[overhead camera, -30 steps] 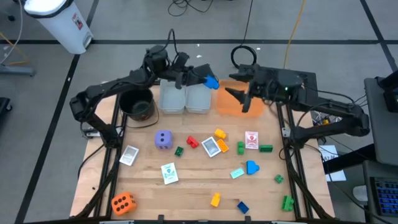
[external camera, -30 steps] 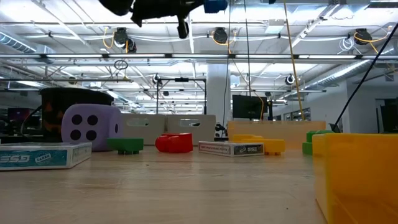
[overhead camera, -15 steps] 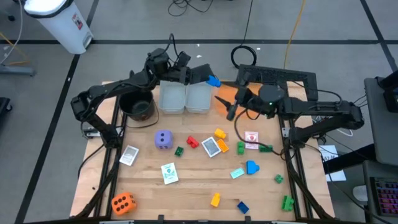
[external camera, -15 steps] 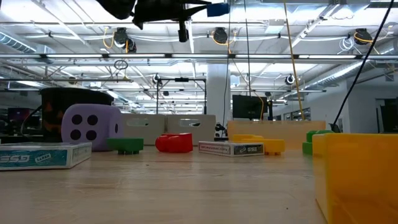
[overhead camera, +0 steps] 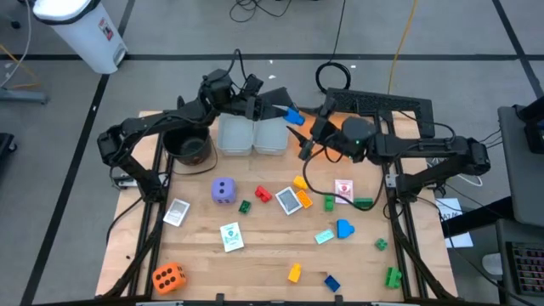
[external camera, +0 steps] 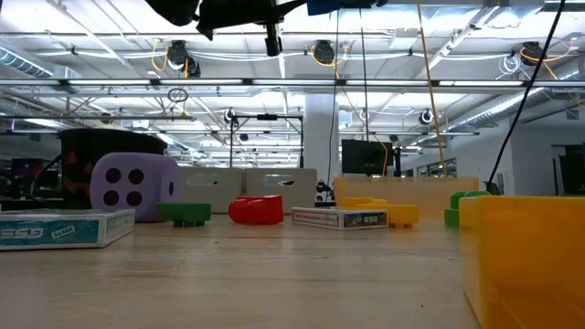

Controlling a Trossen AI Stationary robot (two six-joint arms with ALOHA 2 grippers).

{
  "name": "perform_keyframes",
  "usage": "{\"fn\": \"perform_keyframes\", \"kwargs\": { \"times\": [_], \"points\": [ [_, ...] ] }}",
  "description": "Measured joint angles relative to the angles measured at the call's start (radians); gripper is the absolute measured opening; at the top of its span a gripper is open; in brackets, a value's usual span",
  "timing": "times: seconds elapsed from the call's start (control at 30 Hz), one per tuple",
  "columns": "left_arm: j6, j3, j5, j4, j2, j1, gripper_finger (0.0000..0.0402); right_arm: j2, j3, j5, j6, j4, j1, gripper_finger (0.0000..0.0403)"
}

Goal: Pick & Place Toys
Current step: Put the blue gamepiece into the right gray bin

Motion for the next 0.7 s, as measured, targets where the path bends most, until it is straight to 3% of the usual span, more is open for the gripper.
{"fn": "perform_keyframes", "kwargs": {
  "times": [0.17, 0.7],
  "points": [
    [-0.009, 0.0, 0.016, 0.04, 0.0, 0.0, 0.0, 0.0, 0.0, 0.002, 0.001, -0.001, -0.004, 0.0258],
    [-0.014, 0.0, 0.025, 0.051, 0.0, -0.005, 0.0, 0.0, -0.001, 0.019, -0.026, 0.051, -0.003, 0.0155]
  ]
}}
